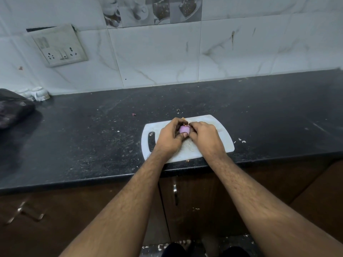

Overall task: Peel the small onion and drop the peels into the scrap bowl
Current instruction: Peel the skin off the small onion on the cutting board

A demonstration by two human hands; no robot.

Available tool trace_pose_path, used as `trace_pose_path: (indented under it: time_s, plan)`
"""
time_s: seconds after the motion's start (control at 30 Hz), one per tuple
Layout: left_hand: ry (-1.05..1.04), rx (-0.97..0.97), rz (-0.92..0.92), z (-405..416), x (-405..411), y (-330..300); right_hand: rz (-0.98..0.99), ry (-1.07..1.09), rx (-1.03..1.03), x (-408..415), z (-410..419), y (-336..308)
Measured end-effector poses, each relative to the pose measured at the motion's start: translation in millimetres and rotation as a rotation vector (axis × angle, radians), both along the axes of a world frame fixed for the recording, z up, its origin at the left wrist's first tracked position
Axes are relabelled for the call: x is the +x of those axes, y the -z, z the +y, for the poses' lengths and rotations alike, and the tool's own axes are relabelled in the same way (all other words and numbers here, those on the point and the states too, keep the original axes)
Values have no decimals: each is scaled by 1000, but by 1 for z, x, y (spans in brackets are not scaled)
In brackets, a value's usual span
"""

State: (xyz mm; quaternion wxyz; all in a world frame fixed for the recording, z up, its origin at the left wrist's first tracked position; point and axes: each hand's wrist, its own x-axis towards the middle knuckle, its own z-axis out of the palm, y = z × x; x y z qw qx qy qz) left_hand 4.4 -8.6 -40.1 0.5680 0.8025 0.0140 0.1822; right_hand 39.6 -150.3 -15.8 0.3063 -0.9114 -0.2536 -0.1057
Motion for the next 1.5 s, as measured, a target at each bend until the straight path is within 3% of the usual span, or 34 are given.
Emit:
trace_pose_path:
  time_s: [0.17,0.3,0.6,0.77,0.93,1.07,1.17,1.3,1.5]
  plan:
    - [43,-57,16,4,2,2,36,24,83,3,0,4]
    - [89,-92,27,7,-1,2,64,113,262,9,-5,8]
    - [56,-47,1,10,0,2,15,285,296,17,-5,14]
    - [11,-79,61,9,1,2,-30,143,118,13,-4,11]
    - [-87,55,5,7,3,4,-108,-21,-59,10,0,12]
    - [-31,16,25,8,1,4,-147,10,-165,13,2,17]
    - [-6,137,-2,6,1,4,-157,53,-231,13,5,18]
    - [-64,316,11,2,3,1,-127,93,-222,13,5,18]
    - [-83,135,31,3,-1,-2,-71,-3,-148,11,1,15]
